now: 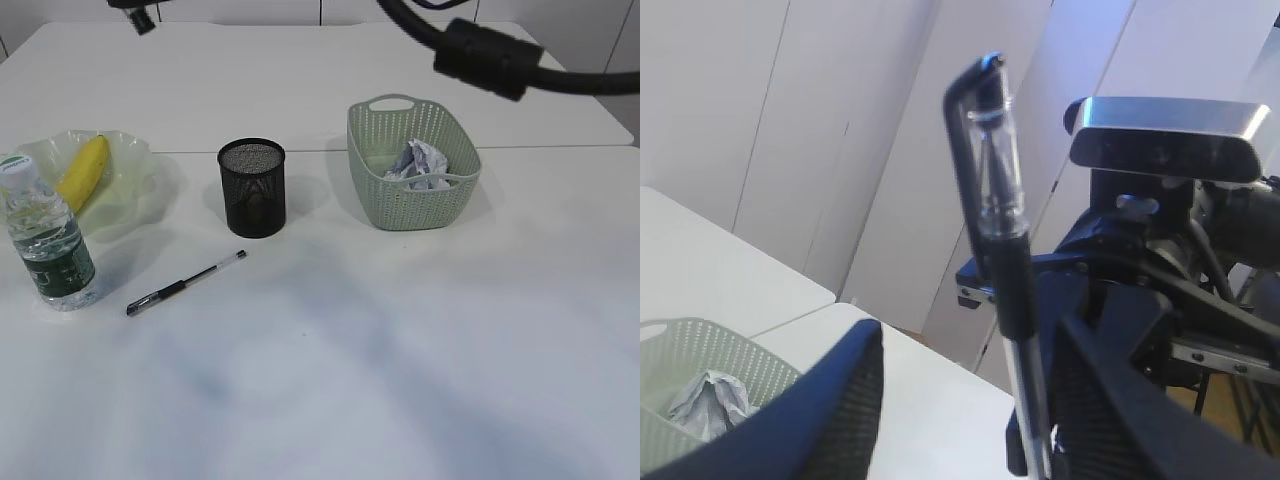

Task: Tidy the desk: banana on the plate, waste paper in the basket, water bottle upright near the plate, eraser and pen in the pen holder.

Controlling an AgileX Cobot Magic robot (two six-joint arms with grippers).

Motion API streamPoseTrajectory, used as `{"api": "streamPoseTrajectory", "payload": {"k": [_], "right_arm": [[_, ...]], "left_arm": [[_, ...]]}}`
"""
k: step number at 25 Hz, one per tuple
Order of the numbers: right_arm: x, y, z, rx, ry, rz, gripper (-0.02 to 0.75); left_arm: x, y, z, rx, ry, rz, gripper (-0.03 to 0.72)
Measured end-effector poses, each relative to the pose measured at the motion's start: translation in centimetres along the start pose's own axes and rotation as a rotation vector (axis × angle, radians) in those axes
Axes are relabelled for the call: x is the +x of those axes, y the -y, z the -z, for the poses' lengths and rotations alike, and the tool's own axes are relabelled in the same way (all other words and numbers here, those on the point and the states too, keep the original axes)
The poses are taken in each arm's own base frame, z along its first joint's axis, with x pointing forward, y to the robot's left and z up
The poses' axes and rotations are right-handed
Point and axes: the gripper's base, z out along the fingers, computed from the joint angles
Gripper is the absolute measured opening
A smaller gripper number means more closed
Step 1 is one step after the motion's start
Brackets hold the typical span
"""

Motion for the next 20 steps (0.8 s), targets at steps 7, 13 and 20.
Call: {"api": "streamPoseTrajectory", "payload": {"k": [7,13,20], "right_arm": [[-0.14,-0.13,0.0,-0.014,0.015,-0.005,0.04],[-0.14,-0.16,0.0,-0.017,0.016,-0.005,0.04],[-0.14,-0.17,0.0,-0.019,0.015,-0.004,0.04]], "left_arm": [[0.02,-0.07,-0.02,0.0,0.0,-0.019,0.39],[0.02,-0.07,-0.02,0.0,0.0,-0.03,0.391],[0.12,-0.33,-0.12,0.001,-0.003,-0.024,0.39]]}}
